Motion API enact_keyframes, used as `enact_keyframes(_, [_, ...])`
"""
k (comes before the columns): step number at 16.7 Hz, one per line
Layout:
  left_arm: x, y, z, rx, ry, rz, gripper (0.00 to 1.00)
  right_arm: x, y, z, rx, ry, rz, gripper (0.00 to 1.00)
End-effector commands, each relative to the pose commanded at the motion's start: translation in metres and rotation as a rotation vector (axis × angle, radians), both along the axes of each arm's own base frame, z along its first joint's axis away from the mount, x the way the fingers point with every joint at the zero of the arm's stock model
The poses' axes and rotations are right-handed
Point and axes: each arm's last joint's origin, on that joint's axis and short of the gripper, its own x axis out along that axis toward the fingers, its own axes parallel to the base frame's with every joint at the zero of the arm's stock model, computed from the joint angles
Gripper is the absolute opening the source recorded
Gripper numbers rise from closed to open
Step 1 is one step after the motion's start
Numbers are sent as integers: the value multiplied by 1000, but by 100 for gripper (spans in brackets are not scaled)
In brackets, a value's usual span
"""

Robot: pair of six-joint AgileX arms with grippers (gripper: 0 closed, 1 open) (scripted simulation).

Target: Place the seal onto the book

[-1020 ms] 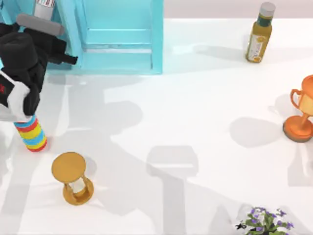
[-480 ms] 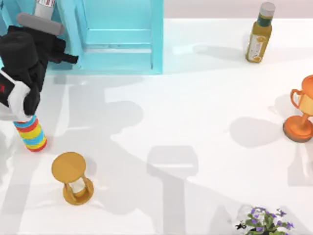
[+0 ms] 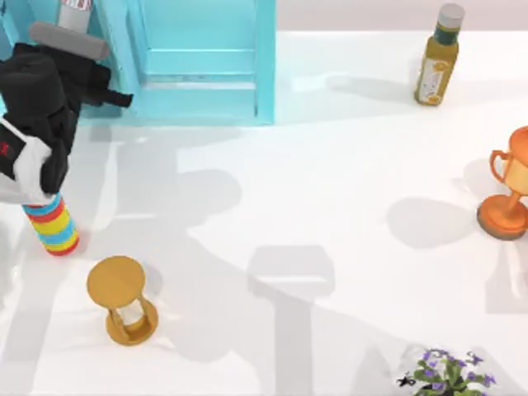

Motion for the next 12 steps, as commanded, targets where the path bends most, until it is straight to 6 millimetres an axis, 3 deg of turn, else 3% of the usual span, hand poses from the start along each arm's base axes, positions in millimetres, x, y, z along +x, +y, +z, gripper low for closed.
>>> enact_keyframes(7, [0,3,2,11,3,5,0,0,0,0,0,0,0,100])
enact_keyframes(9, [4,2,25,27,-22,3,0,0,0,0,0,0,0,100])
enact_keyframes(12, [0,3,81,43,-48,-1,0,0,0,0,0,0,0,100])
